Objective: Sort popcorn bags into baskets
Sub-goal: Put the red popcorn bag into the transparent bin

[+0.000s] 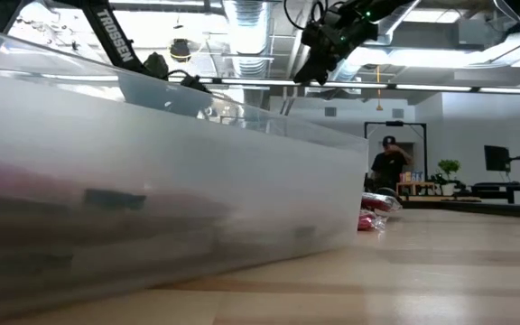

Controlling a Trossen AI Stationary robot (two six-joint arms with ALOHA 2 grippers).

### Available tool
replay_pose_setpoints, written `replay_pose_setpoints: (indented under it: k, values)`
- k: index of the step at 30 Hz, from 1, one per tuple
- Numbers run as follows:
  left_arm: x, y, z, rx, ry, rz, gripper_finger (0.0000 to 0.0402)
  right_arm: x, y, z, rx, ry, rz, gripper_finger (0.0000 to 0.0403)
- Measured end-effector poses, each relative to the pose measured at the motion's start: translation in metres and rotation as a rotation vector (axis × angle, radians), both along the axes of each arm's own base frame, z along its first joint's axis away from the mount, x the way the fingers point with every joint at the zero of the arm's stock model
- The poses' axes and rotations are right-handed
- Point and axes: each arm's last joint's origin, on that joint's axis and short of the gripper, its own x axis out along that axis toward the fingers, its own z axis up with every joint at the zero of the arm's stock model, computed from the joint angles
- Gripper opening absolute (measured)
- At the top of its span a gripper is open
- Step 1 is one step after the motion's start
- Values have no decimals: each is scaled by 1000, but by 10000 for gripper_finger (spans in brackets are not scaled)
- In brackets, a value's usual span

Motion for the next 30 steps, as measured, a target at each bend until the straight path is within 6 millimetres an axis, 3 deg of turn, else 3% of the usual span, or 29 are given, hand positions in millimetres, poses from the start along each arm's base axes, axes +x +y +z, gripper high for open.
replay_pose_setpoints:
  k: [7, 12, 19, 30]
  values:
    - [0, 0, -1, 22, 32, 77, 0, 2, 2, 0, 22, 4, -8, 18]
    - [-6, -3, -9, -11, 153, 168, 0, 4, 5, -1, 24, 6, 3, 11]
    - [-7, -12, -15, -67, 221, 102, 0, 7, 9, -1, 37, 9, 8, 21]
    - [30, -83, -20, -169, 255, -223, 0, 11, 17, -3, 75, 35, 19, 11]
